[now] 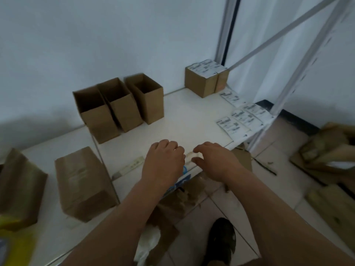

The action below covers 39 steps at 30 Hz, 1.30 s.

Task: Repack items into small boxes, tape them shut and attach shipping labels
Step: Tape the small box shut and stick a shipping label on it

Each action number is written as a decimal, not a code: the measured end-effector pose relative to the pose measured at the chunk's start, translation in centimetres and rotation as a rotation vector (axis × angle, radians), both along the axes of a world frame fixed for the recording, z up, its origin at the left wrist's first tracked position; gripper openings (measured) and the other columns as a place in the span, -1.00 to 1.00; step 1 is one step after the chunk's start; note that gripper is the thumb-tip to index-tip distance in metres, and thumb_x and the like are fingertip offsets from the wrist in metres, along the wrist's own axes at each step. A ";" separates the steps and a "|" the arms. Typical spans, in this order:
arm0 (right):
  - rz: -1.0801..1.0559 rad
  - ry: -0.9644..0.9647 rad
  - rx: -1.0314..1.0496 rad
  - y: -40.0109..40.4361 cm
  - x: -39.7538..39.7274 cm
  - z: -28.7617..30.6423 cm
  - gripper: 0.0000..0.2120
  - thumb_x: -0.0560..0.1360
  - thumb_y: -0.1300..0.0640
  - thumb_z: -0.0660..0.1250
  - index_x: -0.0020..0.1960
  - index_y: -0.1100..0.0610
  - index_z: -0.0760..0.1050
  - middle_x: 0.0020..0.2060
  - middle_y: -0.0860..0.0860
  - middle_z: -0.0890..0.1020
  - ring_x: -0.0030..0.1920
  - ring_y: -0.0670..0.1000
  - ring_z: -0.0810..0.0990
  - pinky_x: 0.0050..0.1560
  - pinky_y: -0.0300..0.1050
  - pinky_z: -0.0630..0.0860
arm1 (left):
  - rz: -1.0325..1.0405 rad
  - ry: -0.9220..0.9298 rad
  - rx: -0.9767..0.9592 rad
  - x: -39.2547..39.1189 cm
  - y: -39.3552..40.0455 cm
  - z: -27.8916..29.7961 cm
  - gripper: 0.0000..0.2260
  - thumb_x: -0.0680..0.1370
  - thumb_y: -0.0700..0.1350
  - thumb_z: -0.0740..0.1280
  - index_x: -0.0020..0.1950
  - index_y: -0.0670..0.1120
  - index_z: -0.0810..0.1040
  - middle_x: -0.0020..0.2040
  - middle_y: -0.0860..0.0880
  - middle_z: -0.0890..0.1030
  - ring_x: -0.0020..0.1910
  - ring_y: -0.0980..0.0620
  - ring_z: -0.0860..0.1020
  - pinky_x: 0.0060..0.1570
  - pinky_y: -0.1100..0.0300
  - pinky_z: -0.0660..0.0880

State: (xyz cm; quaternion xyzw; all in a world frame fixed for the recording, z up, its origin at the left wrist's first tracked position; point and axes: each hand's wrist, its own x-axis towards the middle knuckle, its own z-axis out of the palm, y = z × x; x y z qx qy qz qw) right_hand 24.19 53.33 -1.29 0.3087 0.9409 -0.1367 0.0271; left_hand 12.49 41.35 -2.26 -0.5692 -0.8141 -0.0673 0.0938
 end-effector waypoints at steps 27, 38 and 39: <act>-0.750 0.317 -0.101 15.7 0.8 -8.9 -0.48 0.56 -0.13 0.26 0.44 0.07 0.33 0.38 0.12 0.35 0.41 0.24 0.24 0.36 0.18 0.28 | 0.053 -0.262 -0.016 1.7 13.5 -4.9 -0.67 0.67 0.04 0.14 0.34 -0.02 0.52 0.30 0.00 0.55 0.26 0.03 0.47 0.29 0.14 0.32; -0.936 0.676 -0.336 16.0 0.4 -8.1 -0.58 0.60 0.18 0.23 0.44 0.20 0.33 0.26 0.23 0.43 0.18 0.16 0.50 0.14 -0.13 0.38 | 0.127 -0.319 -0.079 0.1 11.8 -3.6 -0.64 0.68 0.08 0.09 0.44 0.05 0.41 0.41 0.08 0.44 0.34 0.09 0.39 0.34 0.20 0.26; -0.938 0.679 -0.354 16.0 0.3 -7.9 -0.57 0.59 0.20 0.22 0.44 0.19 0.32 0.23 0.22 0.48 0.16 0.14 0.51 0.10 -0.16 0.38 | 0.136 -0.331 -0.079 -0.1 11.7 -3.5 -0.64 0.68 0.08 0.09 0.43 0.05 0.42 0.41 0.08 0.45 0.33 0.09 0.40 0.33 0.20 0.27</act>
